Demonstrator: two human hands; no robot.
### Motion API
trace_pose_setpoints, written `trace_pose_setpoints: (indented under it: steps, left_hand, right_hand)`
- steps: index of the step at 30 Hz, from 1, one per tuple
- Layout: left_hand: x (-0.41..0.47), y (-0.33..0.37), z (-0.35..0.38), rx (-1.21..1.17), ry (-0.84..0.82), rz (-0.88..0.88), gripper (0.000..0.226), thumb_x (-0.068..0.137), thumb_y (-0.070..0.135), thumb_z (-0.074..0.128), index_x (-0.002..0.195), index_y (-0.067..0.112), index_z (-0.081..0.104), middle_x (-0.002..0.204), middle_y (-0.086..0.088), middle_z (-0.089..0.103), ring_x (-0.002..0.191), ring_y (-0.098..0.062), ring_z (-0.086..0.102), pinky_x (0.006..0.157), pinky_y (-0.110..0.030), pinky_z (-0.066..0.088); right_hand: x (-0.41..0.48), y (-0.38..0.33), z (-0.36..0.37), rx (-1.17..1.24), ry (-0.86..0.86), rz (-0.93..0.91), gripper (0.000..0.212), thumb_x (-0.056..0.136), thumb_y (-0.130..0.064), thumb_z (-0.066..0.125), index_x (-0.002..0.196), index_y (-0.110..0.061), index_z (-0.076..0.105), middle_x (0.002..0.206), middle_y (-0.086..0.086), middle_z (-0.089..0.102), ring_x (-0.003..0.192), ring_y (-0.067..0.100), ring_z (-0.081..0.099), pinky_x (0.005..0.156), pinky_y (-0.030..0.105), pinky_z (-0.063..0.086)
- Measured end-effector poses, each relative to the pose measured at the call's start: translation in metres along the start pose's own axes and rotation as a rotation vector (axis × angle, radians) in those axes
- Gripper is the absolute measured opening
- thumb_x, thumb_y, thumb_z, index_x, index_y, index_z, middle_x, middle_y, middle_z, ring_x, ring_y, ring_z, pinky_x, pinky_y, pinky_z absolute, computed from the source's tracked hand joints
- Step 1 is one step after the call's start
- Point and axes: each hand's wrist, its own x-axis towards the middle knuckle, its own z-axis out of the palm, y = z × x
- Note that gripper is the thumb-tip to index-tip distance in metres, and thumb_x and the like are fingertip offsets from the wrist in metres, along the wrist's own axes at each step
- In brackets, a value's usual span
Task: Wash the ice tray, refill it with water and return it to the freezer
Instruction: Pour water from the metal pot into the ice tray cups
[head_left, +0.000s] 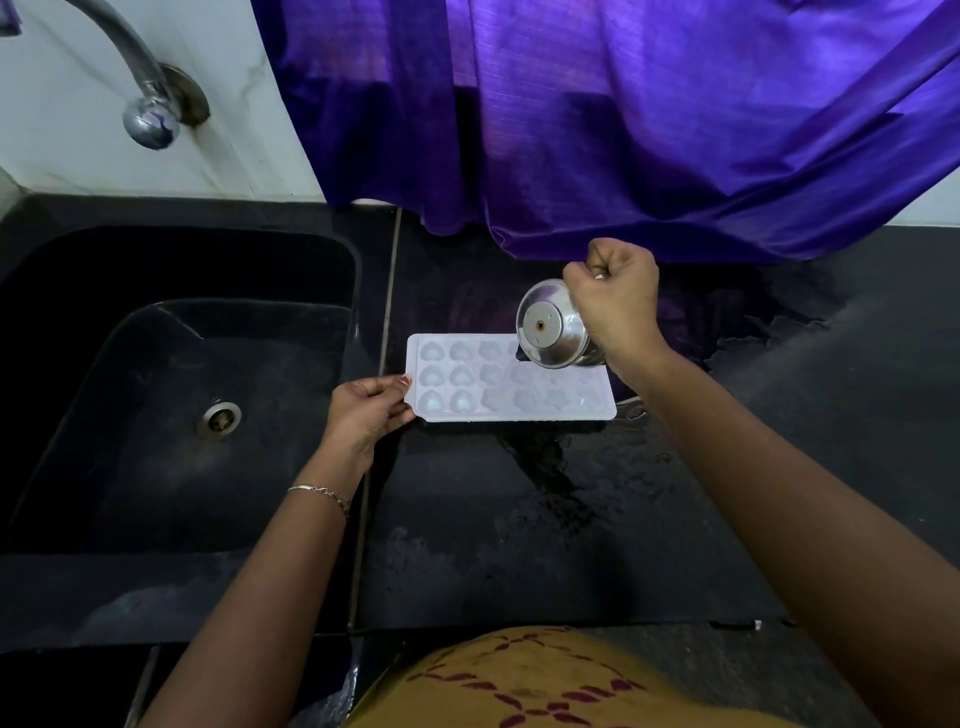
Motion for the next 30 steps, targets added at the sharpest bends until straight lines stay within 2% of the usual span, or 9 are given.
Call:
trace_pose_setpoints:
  steps: [5,11,15,18,23,30]
  left_hand:
    - [0.000,0.000,0.000,-0.003,0.005,-0.003,0.008,0.090,0.008,0.066,0.089,0.001,0.069,0.091,-0.012,0.072,0.072,-0.013,0.070,0.072,-0.027,0.060]
    - [0.000,-0.001,0.001,-0.004,-0.002,0.000,0.008,0.090,0.008,0.065,0.090,0.001,0.068,0.088,-0.012,0.071,0.065,-0.008,0.070,0.073,-0.026,0.060]
    - [0.000,-0.001,0.001,-0.014,-0.003,0.004,0.008,0.090,0.007,0.065,0.090,0.000,0.068,0.086,-0.011,0.071,0.063,-0.008,0.070,0.069,-0.025,0.060]
    - [0.001,-0.001,0.000,-0.010,-0.004,0.005,0.009,0.090,0.008,0.065,0.092,-0.001,0.068,0.089,-0.013,0.071,0.066,-0.010,0.070,0.069,-0.025,0.060]
    - [0.001,-0.001,-0.001,-0.008,-0.003,0.004,0.010,0.090,0.007,0.065,0.092,-0.001,0.068,0.091,-0.014,0.071,0.067,-0.010,0.071,0.066,-0.023,0.060]
    - [0.001,-0.001,-0.001,-0.003,-0.001,0.003,0.009,0.089,0.009,0.066,0.091,0.000,0.069,0.087,-0.012,0.071,0.065,-0.009,0.070,0.065,-0.023,0.060]
  right_hand:
    - [-0.001,-0.001,-0.001,0.016,-0.007,0.010,0.043,0.073,0.000,0.056,0.052,-0.021,0.024,0.048,-0.010,0.023,0.049,0.004,0.021,0.050,0.022,0.024]
    - [-0.001,0.001,-0.001,0.090,-0.007,0.112,0.042,0.072,-0.002,0.055,0.050,-0.022,0.025,0.045,-0.013,0.024,0.051,0.015,0.026,0.052,0.032,0.029]
    - [-0.002,-0.001,0.001,0.222,0.019,0.255,0.045,0.076,0.006,0.053,0.053,-0.020,0.025,0.043,-0.014,0.023,0.042,0.004,0.023,0.045,0.022,0.029]
    - [-0.003,-0.002,0.006,0.256,0.022,0.300,0.046,0.077,0.008,0.054,0.053,-0.020,0.026,0.043,-0.012,0.024,0.041,0.004,0.024,0.044,0.020,0.031]
    - [-0.005,-0.008,0.016,0.184,-0.031,0.223,0.045,0.075,0.002,0.056,0.051,-0.021,0.026,0.047,-0.010,0.024,0.048,0.007,0.023,0.051,0.027,0.031]
    - [-0.005,-0.014,0.028,0.070,-0.063,0.054,0.045,0.073,-0.001,0.057,0.051,-0.021,0.023,0.048,-0.009,0.025,0.051,0.008,0.025,0.052,0.028,0.029]
